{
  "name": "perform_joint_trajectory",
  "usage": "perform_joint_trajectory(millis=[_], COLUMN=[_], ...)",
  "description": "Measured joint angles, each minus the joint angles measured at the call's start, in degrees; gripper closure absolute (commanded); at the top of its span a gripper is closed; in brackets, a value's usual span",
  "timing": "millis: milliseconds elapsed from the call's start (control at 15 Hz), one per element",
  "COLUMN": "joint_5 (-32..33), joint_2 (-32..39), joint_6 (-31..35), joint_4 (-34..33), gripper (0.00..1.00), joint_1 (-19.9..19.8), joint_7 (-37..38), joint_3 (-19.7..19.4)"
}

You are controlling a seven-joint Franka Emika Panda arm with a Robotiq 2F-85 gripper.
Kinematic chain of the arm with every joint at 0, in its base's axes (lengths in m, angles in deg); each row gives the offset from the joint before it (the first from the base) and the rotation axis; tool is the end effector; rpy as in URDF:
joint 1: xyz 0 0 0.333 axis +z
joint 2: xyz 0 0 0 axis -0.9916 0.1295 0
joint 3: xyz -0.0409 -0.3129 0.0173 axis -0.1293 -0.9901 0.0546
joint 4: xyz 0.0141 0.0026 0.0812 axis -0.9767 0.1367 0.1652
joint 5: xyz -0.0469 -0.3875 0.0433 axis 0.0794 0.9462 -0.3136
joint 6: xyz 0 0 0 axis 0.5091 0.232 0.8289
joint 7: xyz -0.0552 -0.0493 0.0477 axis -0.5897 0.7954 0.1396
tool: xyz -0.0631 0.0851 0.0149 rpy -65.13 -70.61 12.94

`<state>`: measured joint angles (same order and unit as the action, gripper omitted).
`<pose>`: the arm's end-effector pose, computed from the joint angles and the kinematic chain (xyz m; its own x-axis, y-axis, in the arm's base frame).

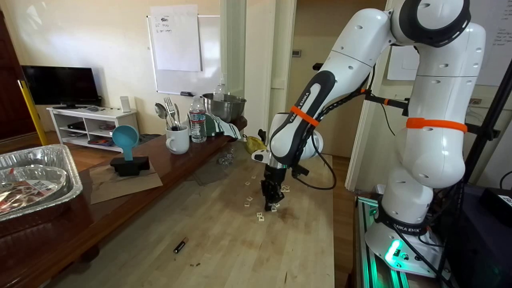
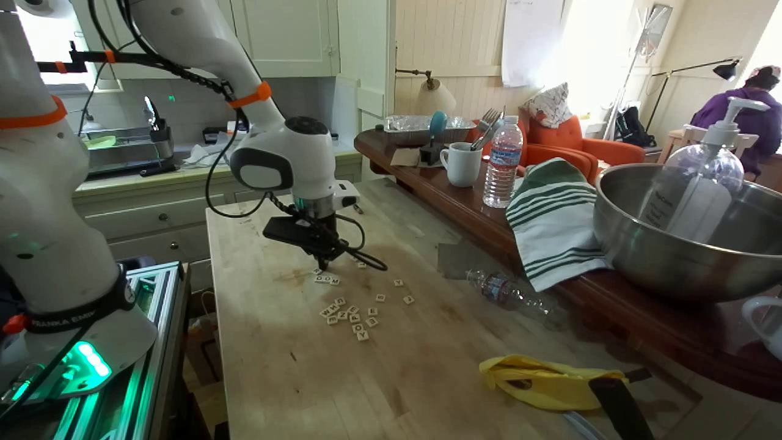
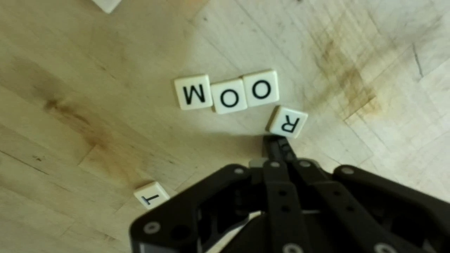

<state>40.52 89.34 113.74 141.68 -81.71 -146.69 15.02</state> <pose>0.3946 0.0183 0.2093 0.6398 0.7491 0.1717 0.7654 -0.6413 -0.0544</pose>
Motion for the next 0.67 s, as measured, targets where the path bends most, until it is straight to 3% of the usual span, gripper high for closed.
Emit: perform_joint_trajectory(millis=[667], joint_5=[3.5], joint_2=[-0.1], joint_6=[-0.6], joint_4=[0.0], gripper=[1.00], joint_1=[0.0], joint_7=[0.1], joint_3=[-0.1])
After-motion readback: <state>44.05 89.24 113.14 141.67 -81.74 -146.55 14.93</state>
